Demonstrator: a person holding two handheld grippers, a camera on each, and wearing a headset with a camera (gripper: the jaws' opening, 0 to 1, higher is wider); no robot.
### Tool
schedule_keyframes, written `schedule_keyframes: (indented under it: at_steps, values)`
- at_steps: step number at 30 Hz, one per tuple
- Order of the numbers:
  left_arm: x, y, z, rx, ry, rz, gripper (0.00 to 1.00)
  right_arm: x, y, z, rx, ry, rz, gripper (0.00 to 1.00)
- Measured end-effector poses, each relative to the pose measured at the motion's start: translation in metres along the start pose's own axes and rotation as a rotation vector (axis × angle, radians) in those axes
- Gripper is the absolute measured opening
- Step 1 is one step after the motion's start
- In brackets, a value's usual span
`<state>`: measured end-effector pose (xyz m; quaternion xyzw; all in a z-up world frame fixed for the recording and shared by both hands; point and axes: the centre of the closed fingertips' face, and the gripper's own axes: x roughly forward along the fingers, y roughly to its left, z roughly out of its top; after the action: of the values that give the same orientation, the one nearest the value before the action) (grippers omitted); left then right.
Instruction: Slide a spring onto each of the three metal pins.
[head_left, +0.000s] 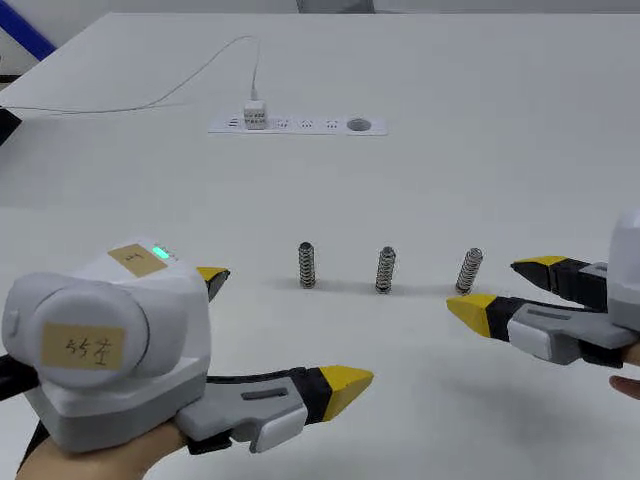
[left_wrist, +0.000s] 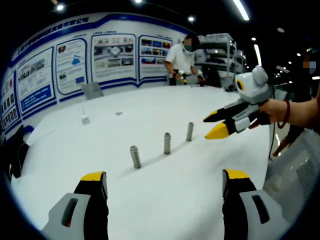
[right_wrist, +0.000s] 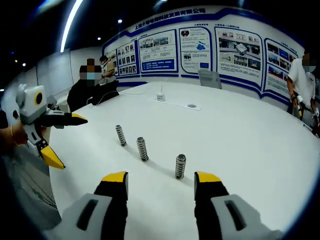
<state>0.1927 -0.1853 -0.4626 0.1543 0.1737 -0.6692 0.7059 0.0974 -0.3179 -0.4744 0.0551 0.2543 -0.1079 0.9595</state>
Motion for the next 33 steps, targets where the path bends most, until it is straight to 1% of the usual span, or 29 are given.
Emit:
schedule_keyframes:
  at_steps: [3, 8, 13, 18, 21, 27, 31, 33]
  values:
    - [-0.003, 0.002, 0.001, -0.02, 0.004, 0.002, 0.97, -0.006, 0.004, 0.001, 0.001, -0.002, -0.001, 0.58]
    - [-0.013, 0.006, -0.003, 0.0, 0.024, 0.018, 0.97, -0.016, 0.011, 0.005, 0.016, -0.011, 0.013, 0.63]
    - [-0.022, 0.009, -0.004, -0.009, 0.02, 0.03, 0.98, -0.026, 0.016, 0.006, 0.027, -0.02, 0.011, 0.67]
    - [-0.029, 0.009, -0.003, -0.013, 0.011, 0.037, 0.99, -0.03, 0.022, 0.004, 0.038, -0.017, 0.022, 0.71]
    - [-0.031, 0.009, -0.004, -0.022, 0.009, 0.038, 0.99, -0.03, 0.026, 0.002, 0.038, -0.007, 0.037, 0.73]
    - [-0.035, 0.009, -0.005, -0.028, 0.006, 0.043, 1.0, -0.036, 0.034, -0.004, 0.045, -0.003, 0.043, 0.75]
    - [-0.037, 0.009, -0.007, -0.032, 0.008, 0.046, 1.0, -0.041, 0.04, -0.006, 0.053, -0.011, 0.048, 0.77]
    - [-0.038, 0.009, -0.008, -0.031, 0.008, 0.048, 1.0, -0.044, 0.042, -0.006, 0.064, -0.024, 0.051, 0.78]
